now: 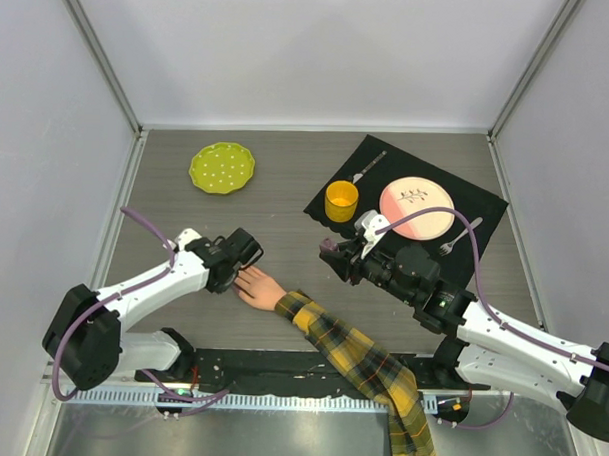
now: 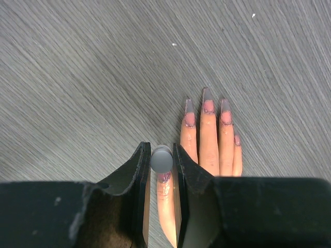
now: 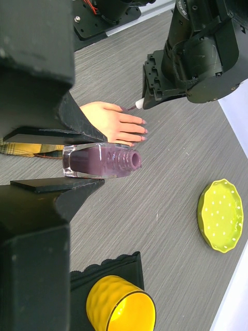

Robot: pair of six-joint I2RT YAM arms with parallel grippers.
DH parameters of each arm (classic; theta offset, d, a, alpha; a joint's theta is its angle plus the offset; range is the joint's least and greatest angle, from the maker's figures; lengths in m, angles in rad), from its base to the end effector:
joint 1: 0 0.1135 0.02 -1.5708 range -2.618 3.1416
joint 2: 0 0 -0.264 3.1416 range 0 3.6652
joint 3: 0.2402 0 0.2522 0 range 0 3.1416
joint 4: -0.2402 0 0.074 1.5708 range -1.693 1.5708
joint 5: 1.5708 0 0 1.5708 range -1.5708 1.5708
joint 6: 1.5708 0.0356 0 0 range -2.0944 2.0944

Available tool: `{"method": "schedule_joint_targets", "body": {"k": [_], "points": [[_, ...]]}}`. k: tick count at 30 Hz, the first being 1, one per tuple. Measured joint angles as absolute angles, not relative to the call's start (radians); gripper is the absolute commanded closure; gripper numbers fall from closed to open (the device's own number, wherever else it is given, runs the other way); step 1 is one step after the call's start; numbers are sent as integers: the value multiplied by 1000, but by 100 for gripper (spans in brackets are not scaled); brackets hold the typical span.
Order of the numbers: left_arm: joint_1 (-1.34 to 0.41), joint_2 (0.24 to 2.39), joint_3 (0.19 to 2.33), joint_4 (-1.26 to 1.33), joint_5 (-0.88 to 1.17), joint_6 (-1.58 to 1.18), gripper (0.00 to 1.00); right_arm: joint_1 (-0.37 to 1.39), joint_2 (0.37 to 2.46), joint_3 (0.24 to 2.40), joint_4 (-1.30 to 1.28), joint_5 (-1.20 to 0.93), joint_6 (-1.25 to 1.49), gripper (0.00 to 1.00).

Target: Paint the nails

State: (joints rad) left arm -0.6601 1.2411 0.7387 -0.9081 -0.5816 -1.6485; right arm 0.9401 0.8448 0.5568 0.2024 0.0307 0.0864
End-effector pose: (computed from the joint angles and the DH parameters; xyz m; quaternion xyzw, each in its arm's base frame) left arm 0.1658 -0.1039 0.1955 -0.4732 0.8298 0.0455 0.2924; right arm 0.1223 0.1656 0.2895 -0.2955 0.6748 0.3221 0.5946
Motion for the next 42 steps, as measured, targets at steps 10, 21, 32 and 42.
{"method": "schedule_joint_targets", "body": {"k": [10, 21, 32, 42], "points": [[-644, 1241, 767, -925, -595, -1631, 100, 939, 845, 557, 202, 31, 86, 99], [-641, 1172, 772, -933, -520, -1537, 100, 939, 849, 557, 202, 23, 86, 99], [-641, 1172, 760, -923, -472, -1487, 100, 939, 849, 557, 202, 23, 87, 99], [-641, 1188, 755, -893, -459, -1483, 100, 939, 849, 557, 202, 23, 89, 99]]}}
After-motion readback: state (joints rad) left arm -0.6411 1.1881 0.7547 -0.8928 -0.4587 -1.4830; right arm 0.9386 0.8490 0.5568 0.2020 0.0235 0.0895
